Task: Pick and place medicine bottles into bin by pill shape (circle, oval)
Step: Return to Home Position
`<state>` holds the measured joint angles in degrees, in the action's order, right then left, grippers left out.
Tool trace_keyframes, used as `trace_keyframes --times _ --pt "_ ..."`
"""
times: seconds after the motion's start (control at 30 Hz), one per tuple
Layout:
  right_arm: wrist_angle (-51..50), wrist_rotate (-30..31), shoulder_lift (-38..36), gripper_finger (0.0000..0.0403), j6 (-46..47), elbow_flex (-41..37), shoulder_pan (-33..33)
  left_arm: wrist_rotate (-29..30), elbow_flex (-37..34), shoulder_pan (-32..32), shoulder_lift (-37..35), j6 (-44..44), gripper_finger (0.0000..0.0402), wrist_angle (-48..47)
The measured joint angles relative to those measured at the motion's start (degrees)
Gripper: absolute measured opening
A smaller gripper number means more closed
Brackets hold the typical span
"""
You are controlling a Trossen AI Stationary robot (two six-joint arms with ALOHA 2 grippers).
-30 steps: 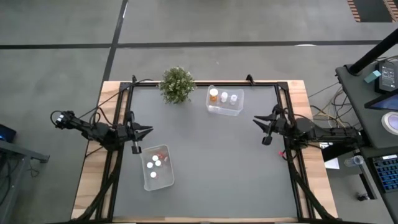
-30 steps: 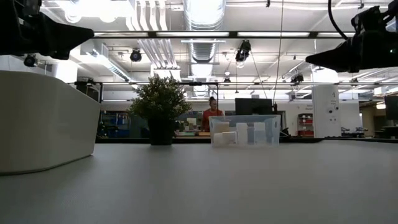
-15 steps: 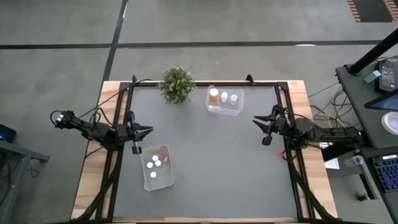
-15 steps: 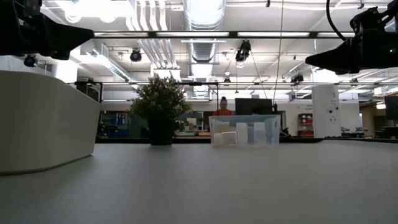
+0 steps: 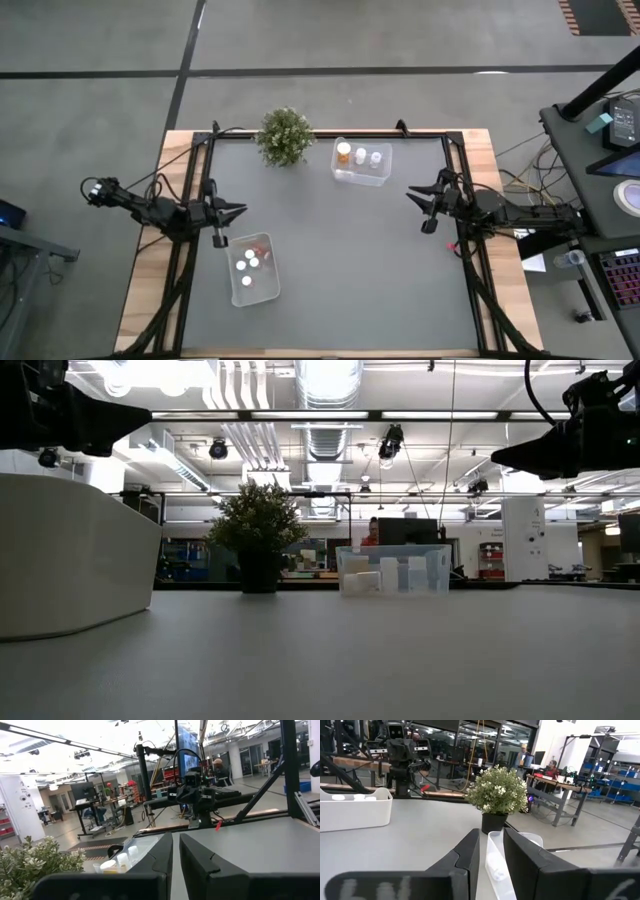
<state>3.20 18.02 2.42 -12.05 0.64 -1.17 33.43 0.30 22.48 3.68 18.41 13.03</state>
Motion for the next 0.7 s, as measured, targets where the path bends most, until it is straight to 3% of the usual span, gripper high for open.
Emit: trace_keyframes --times 0.7 --pt "0.3 0.0 0.0 0.0068 0.0 0.0 0.0 0.0 0.0 0.0 0.4 0.0 0.0017 0.0"
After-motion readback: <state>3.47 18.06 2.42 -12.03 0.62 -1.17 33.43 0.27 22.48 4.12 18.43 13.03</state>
